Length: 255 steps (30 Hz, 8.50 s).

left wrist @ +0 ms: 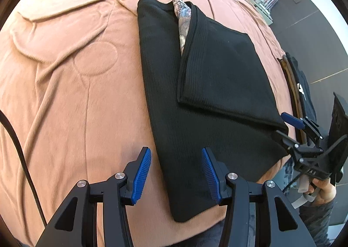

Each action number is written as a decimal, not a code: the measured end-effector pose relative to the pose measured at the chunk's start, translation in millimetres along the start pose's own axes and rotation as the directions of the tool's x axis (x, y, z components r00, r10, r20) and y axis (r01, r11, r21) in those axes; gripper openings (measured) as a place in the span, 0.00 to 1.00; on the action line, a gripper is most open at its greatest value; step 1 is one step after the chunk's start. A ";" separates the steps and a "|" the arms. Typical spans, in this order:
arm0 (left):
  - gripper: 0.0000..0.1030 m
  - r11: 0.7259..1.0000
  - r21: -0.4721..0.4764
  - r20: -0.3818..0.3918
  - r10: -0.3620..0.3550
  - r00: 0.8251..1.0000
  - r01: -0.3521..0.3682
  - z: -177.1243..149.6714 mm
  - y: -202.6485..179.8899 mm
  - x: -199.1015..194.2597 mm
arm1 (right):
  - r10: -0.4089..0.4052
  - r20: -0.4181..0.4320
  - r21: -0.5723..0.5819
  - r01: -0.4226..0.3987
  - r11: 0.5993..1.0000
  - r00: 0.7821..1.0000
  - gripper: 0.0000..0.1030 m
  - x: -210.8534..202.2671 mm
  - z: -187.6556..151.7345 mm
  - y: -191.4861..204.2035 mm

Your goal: Fold small clothes

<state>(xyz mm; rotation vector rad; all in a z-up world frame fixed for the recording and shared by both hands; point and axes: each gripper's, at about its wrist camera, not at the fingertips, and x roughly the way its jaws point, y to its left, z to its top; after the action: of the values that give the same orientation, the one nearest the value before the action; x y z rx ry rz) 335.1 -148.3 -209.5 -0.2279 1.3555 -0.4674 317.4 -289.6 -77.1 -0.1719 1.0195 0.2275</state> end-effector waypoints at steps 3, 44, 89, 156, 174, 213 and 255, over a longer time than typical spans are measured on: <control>0.49 1.000 0.009 0.008 0.017 1.000 -0.017 9.2 0.9 1.6 | -0.015 -0.030 -0.045 0.014 0.999 0.999 0.66 14.8 11.2 11.4; 0.49 0.999 0.015 0.034 0.032 0.999 -0.033 54.8 0.9 11.1 | 0.096 0.114 0.378 -0.132 0.916 0.989 0.66 38.6 28.2 -151.7; 0.07 0.998 0.022 0.376 -0.068 0.924 0.065 118.6 -17.5 -79.4 | 0.370 0.294 0.153 -0.426 0.892 0.881 0.09 -5.0 81.3 -142.3; 0.06 0.837 -0.514 0.671 0.529 0.520 -0.187 -133.5 425.5 -542.5 | 0.810 0.100 -0.412 -0.717 0.562 0.578 0.09 30.1 202.0 275.6; 0.07 0.740 -0.633 0.484 0.608 0.630 -0.229 -13.6 561.5 -427.3 | 0.699 0.051 -0.275 -0.662 0.697 0.714 0.12 212.2 325.7 148.1; 1.00 0.771 -0.566 0.557 0.618 0.555 -0.291 -116.9 339.3 -420.8 | 0.446 0.224 -0.228 -0.398 0.889 0.867 0.95 50.6 226.8 1.6; 1.00 0.902 -0.277 0.771 0.414 0.483 -0.330 -313.5 61.1 -327.9 | 0.173 0.523 -0.170 -0.097 0.981 0.835 0.95 -123.9 -106.4 -112.2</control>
<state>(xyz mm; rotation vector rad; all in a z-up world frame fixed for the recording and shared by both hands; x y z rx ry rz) -3.9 87.2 -11.7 -0.1771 0.4472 0.1090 197.5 -437.3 -21.5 -0.1481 0.4531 0.4495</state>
